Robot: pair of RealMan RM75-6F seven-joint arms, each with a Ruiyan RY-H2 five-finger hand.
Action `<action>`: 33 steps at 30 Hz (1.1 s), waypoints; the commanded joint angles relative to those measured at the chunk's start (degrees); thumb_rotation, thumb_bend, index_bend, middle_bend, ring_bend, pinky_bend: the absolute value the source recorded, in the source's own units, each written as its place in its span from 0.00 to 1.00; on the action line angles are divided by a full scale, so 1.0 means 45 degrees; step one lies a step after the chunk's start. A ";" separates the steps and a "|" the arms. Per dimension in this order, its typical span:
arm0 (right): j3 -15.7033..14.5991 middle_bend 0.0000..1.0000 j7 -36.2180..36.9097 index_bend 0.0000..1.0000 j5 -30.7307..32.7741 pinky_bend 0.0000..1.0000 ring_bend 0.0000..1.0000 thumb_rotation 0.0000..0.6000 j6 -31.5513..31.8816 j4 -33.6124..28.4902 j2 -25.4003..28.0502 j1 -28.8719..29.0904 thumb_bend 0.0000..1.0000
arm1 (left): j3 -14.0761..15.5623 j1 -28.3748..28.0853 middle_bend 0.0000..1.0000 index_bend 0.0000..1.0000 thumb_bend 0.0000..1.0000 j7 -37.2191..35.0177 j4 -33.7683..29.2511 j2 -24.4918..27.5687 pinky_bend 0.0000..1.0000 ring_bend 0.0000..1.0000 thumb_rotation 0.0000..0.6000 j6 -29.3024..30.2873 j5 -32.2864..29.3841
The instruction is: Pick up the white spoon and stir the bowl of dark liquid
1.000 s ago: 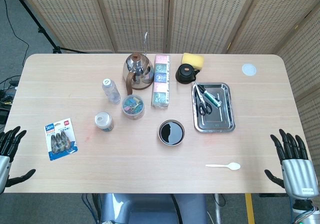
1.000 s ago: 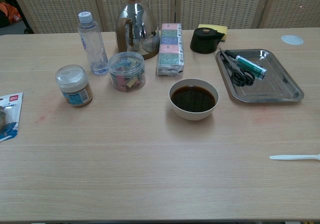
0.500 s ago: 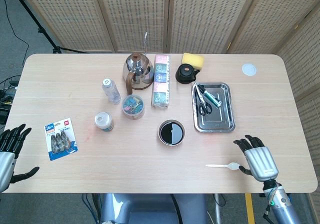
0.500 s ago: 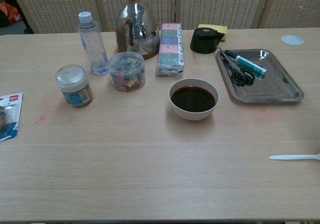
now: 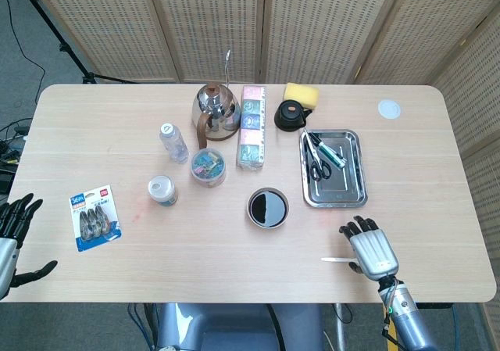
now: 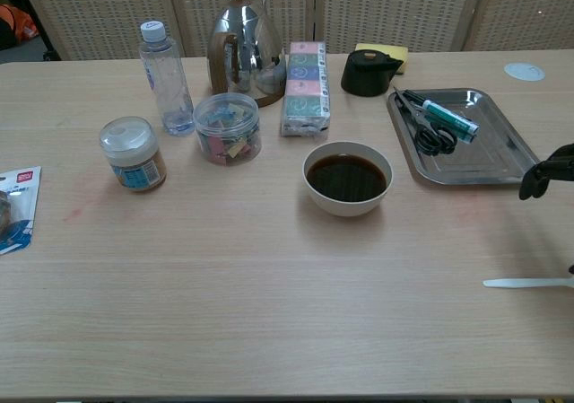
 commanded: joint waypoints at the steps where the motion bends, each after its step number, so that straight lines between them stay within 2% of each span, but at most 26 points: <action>1: -0.0019 0.12 -0.0133 0.31 0.0246 0.01 0.00 1.00 0.0008 -0.0158 -0.0125 0.0002 0.00 | 0.0004 -0.0003 0.00 0.00 0.00 -0.0006 0.0000 0.0014 0.00 0.00 1.00 -0.0011 0.0001; 3: -0.0038 0.08 -0.0234 0.31 0.0331 0.00 0.00 1.00 -0.0004 -0.0177 -0.0233 0.0029 0.00 | 0.0012 0.0001 0.00 0.00 0.00 -0.0009 -0.0015 0.0020 0.00 0.00 1.00 -0.0013 0.0005; 16: 0.0060 0.03 -0.0743 0.32 0.1238 0.00 0.00 1.00 -0.0300 0.0720 -0.1461 0.0330 0.00 | 0.0033 0.0027 0.00 0.00 0.00 -0.0086 -0.0034 0.0074 0.00 0.00 1.00 -0.0001 0.0009; 22: 0.0061 0.03 -0.0666 0.38 0.1526 0.00 0.00 1.00 -0.0377 0.0784 -0.1658 0.0391 0.00 | 0.0013 0.0014 0.00 0.00 0.00 -0.0208 -0.0043 0.0127 0.00 0.00 1.00 -0.0027 -0.0053; 28: 0.0051 0.03 -0.0387 0.42 0.1691 0.00 0.00 1.00 -0.0483 0.0667 -0.1785 0.0474 0.08 | 0.0033 0.0032 0.00 0.00 0.00 -0.0289 -0.0050 0.0159 0.00 0.00 1.00 -0.0007 -0.0022; 33: 0.0053 0.03 -0.0244 0.45 0.1835 0.00 0.00 1.00 -0.0580 0.0663 -0.1937 0.0562 0.19 | 0.0047 0.0032 0.00 0.00 0.00 -0.0303 -0.0056 0.0162 0.00 0.00 1.00 -0.0017 0.0002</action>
